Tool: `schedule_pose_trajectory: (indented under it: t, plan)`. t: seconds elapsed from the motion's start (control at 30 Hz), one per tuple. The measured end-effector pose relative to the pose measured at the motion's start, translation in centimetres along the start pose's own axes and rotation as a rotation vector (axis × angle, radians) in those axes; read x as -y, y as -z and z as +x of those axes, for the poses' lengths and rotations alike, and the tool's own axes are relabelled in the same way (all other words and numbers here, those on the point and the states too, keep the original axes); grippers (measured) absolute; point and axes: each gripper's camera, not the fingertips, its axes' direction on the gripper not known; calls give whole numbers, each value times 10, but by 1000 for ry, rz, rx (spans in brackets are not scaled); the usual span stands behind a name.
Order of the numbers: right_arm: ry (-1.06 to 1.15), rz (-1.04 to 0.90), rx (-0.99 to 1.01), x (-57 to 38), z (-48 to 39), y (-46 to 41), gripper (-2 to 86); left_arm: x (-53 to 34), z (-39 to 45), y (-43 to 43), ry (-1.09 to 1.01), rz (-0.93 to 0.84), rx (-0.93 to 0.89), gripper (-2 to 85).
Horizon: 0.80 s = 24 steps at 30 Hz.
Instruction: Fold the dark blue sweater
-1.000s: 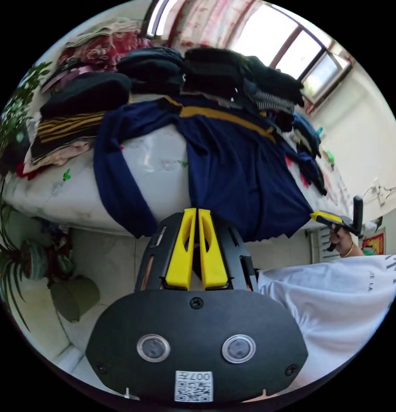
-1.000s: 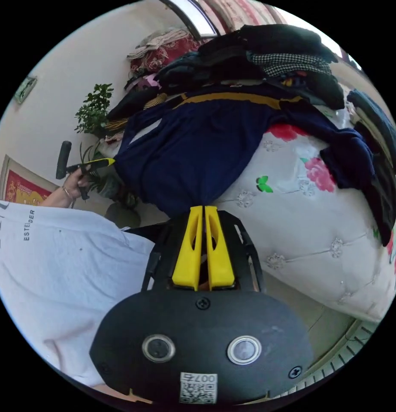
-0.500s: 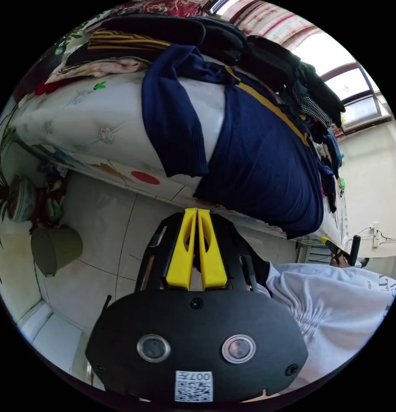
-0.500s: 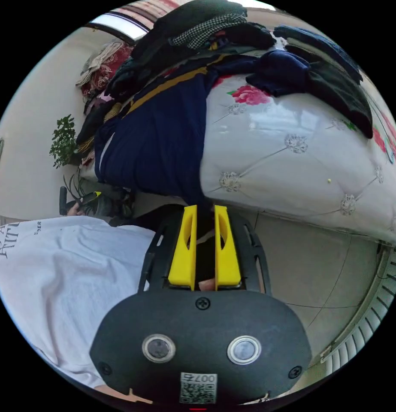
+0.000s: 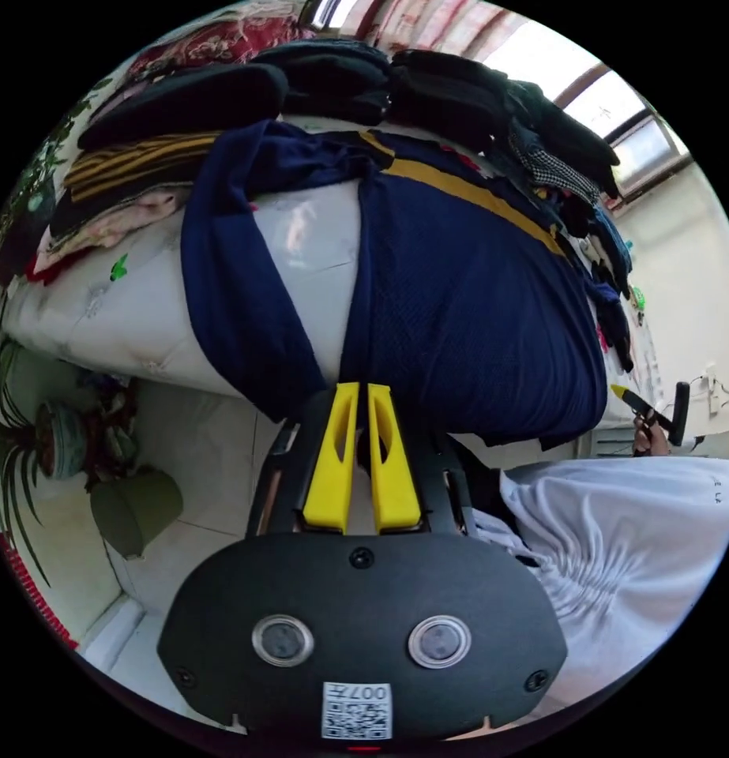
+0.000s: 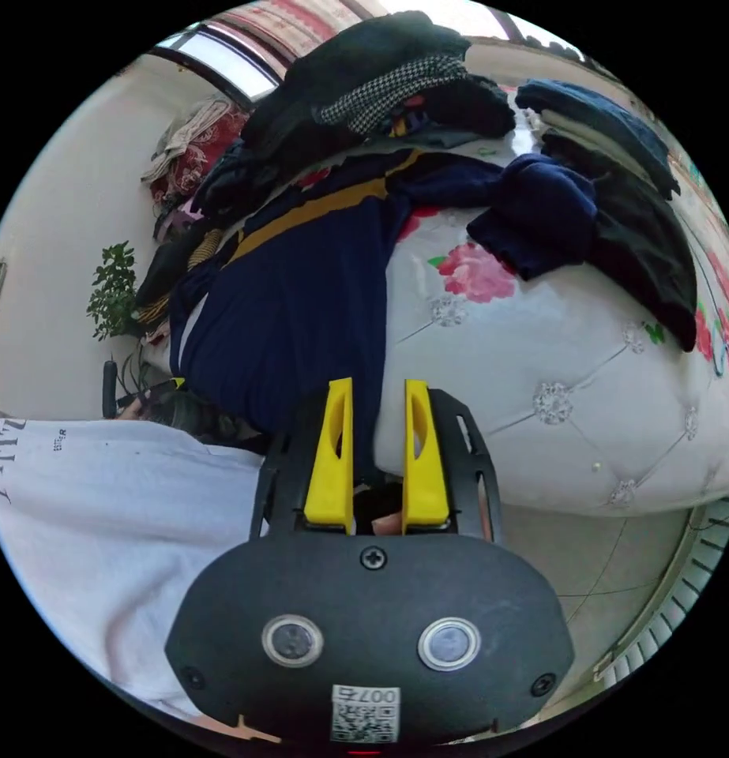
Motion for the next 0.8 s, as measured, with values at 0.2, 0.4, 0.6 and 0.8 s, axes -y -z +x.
schedule_pose_trajectory:
  t: [0.2, 0.4, 0.6, 0.8]
  plan:
    - [-278, 256, -162, 46, 38, 55, 92, 13, -21, 22, 125, -26, 1, 32]
    - [-372, 186, -411, 118, 44, 44, 52, 44, -44, 57, 244, 78, 131, 78]
    - [-240, 125, -550, 158, 11, 63, 6, 92, -51, 46, 163, 8, 210, 98]
    - [-404, 343, -813, 179, 37, 168, 33, 115, -58, 56, 76, -6, 191, 25]
